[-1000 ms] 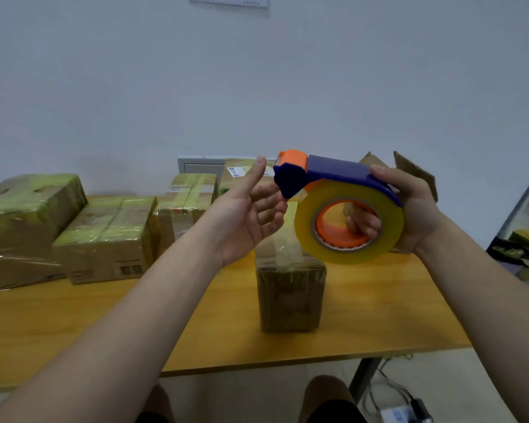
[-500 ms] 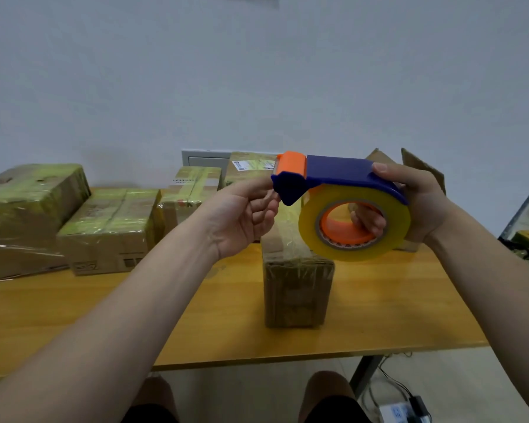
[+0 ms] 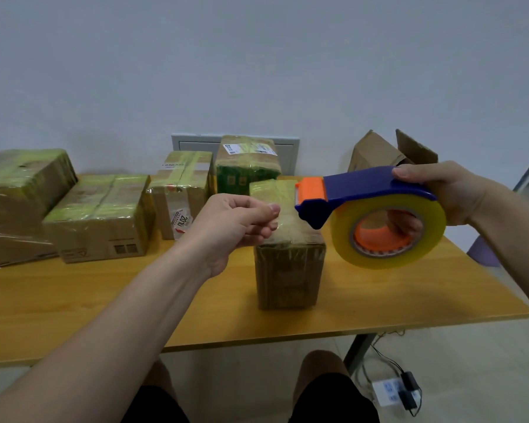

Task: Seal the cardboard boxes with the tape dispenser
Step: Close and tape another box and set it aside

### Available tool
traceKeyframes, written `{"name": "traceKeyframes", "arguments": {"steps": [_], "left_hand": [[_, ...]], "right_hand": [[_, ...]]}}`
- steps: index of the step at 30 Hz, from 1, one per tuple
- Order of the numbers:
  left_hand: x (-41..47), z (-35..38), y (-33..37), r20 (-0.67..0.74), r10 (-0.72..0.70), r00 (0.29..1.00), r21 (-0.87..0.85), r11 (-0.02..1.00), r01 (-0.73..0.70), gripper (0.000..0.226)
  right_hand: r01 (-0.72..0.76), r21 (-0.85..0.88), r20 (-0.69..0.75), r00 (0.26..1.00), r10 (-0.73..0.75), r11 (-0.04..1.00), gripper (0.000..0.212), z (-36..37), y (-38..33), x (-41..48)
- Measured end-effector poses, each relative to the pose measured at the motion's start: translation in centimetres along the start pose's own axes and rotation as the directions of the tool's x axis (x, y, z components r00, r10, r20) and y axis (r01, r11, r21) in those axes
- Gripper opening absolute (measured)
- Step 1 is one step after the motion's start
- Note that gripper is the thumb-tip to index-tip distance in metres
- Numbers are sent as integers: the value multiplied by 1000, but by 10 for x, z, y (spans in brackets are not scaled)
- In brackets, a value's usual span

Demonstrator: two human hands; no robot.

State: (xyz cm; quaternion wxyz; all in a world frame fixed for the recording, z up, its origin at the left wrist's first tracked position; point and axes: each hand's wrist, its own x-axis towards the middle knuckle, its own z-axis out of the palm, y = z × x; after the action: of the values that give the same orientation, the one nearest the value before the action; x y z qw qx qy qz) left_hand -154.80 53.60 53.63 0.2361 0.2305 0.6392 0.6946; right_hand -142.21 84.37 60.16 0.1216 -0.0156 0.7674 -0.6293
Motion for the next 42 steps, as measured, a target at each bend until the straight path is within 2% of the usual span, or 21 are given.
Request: {"name": "traceKeyframes", "arguments": {"steps": [4,6,10,17,19,25,27,29,33,42], "left_hand": [[-2,2,-6,-31,-10,999,36,999,11,10],[-2,-6,-8,-78,-23,997,17,1000,24,9],[-4,-15,-12,-89,0,996,171,985,15,12],[-14,-13,-17,-43,30,999,305,952,-15,11],[-16,-9,-19,-57,68,996,380,924,-41,9],[-15,-8,-23,-75,217,973,620,774,-125,8],[-14,-8,-24,-81,249,965,657,742,-136,7],[-12,-11,-24,-84,244,966,658,741,-130,7],[-10,-15,-23,-89,133,987,523,850,-67,10],[-3,-20,-19,-24,-34,999,450,892,41,18]], "right_hand": [[-63,2,21,998,63,998,57,1,-3,-6],[-75,29,-14,997,76,997,60,-1,-1,-12],[-114,14,-62,992,114,993,63,-5,-1,-18],[-162,-161,-121,982,144,974,77,-14,-7,-18],[-161,-162,-128,982,141,974,71,-13,-4,-17],[-136,-173,-83,989,123,975,27,-8,0,-13],[-128,-163,-99,989,113,978,24,-6,1,-12],[-123,-164,-118,988,104,979,25,-6,0,-10],[-112,-178,-111,989,93,978,23,-4,-2,-6],[-121,-186,-125,987,98,975,22,1,-5,-9]]}}
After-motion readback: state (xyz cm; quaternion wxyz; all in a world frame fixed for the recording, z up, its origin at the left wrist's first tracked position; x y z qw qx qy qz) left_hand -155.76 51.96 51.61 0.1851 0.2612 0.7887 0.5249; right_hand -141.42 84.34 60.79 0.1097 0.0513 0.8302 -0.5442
